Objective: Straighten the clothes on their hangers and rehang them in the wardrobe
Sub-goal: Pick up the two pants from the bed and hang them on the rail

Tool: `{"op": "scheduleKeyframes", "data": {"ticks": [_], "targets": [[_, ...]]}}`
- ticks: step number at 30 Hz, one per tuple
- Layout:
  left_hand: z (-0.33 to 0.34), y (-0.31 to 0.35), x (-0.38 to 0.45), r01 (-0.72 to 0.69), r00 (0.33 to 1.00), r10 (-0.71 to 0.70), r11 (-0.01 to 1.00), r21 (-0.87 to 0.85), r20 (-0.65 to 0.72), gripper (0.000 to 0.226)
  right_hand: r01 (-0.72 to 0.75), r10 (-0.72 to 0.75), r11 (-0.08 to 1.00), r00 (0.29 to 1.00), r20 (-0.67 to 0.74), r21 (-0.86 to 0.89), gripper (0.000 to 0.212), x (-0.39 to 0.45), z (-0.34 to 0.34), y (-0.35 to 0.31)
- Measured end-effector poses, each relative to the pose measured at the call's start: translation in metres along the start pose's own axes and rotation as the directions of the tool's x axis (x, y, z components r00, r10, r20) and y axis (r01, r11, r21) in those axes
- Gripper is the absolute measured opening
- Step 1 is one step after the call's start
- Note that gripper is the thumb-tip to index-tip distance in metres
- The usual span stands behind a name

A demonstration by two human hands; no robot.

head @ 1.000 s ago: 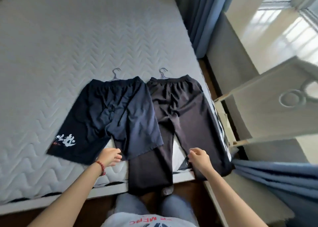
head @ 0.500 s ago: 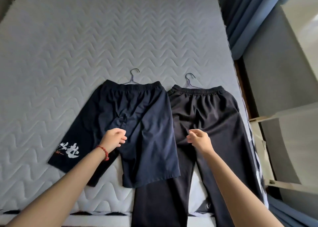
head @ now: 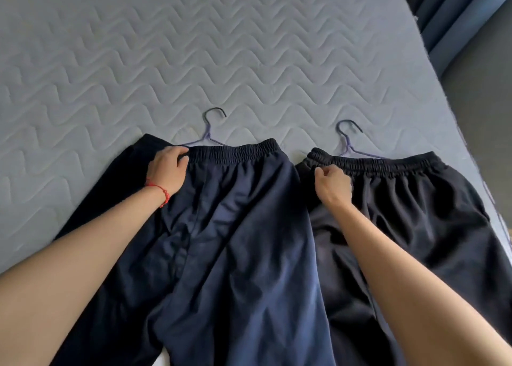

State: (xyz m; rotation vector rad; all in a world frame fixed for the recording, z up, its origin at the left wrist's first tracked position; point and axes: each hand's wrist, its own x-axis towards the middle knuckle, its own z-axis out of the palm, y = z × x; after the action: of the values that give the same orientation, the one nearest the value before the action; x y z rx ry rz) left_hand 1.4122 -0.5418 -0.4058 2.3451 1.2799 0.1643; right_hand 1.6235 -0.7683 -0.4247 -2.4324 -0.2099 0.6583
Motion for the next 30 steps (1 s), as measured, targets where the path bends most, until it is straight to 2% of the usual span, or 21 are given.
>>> {"op": "scheduleKeyframes", "data": {"ticks": [3, 5, 10, 13, 20, 24, 26, 30], "targets": [[0.024, -0.016, 0.027, -0.02, 0.999, 0.015, 0.989, 0.148, 0.035, 0.035, -0.094, 0.092, 0.995, 0.992, -0.089, -0.02, 0.05, 0.021, 0.024, 0.005], [0.034, -0.022, 0.043, -0.015, 1.0, 0.01, 0.984, 0.178, 0.028, 0.036, -0.142, 0.138, 0.99, 0.981, -0.133, -0.02, 0.058, 0.032, 0.033, 0.003], [0.049, -0.028, 0.073, -0.018, 0.998, 0.034, 0.963, 0.267, -0.057, 0.029, -0.194, 0.192, 0.981, 0.974, -0.118, -0.013, 0.069, 0.046, 0.034, -0.004], [0.046, -0.024, 0.079, 0.006, 0.999, 0.007, 0.969, 0.245, -0.053, 0.024, -0.195, 0.193, 0.981, 0.975, -0.107, -0.015, 0.069, 0.052, 0.029, -0.009], [0.036, -0.027, 0.071, -0.055, 0.998, 0.052, 0.986, 0.157, 0.027, 0.019, -0.224, 0.218, 0.974, 0.968, -0.125, -0.036, 0.062, 0.052, 0.025, -0.017], [0.028, -0.03, 0.055, -0.051, 0.999, 0.051, 0.997, 0.064, -0.007, 0.018, -0.227, 0.226, 0.974, 0.971, -0.082, -0.009, 0.068, 0.061, 0.012, -0.016], [0.02, -0.03, 0.048, -0.059, 0.997, 0.061, 0.998, 0.037, -0.044, 0.017, -0.23, 0.23, 0.973, 0.968, -0.1, 0.013, 0.063, 0.074, 0.01, -0.008], [0.002, -0.028, 0.04, -0.116, 0.986, 0.115, 0.993, -0.002, -0.122, 0.016, -0.231, 0.235, 0.972, 0.967, -0.096, 0.048, 0.028, 0.06, 0.0, -0.02]]}}
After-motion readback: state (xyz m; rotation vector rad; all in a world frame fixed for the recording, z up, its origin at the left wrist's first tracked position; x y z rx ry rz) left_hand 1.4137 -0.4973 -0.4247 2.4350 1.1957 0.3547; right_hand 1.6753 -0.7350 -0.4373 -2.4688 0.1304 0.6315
